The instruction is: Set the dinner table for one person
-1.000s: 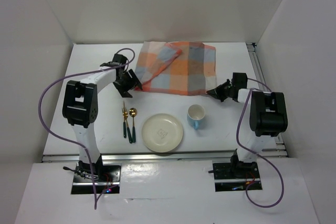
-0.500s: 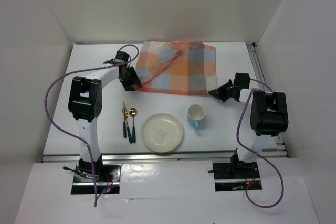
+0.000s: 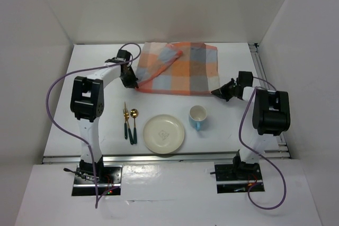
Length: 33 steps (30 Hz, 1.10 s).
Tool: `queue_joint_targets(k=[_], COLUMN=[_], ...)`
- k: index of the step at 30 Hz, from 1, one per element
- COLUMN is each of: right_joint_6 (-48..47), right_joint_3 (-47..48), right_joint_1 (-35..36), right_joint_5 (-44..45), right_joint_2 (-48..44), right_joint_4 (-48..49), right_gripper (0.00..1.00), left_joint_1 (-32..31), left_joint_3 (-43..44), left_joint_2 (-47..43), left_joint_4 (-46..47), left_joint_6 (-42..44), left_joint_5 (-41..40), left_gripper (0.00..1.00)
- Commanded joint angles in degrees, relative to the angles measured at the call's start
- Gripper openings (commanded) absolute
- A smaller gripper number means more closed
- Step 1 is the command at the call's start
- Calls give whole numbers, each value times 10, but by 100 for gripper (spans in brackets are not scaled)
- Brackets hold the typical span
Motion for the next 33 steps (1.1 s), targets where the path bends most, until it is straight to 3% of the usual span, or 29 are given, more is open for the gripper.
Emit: queue_joint_targets(k=[1,6,10,14,18,22,26,33], right_joint_6=[-37,-67,-80,-93,-98,-98,-98,-98], right_joint_3=[58,139,218,335,421,438,433,486], right_joint_1=[-7,-19,-37,-42,-42,-42,-42,-42], right_joint_5=[8,25,18,6,6,6,6,-6], right_joint_2=[-6,-50,-86,-119,-162,-208,-218,-156], right_joint_4=[-26,-75,-103,-143,-161,-166,-166,-158], right_gripper=[0,0,0,0,0,0,0,0], left_joint_1=[2,9,44,105,145,173,203,209], left_joint_3=[45,111,182,248,223,88,22,73], left_joint_2=[-32,-90,-128,-143,-189,-275,-335,-301], left_joint_4=[-57,-77,-68,-19,69,183,250,231], left_joint_6=[17,22,-7,-83,-199,-283,-334,-340], left_joint_5=[-18,39,134,304,396,437,453,468], left_gripper=[0,0,0,0,0,0,0,0])
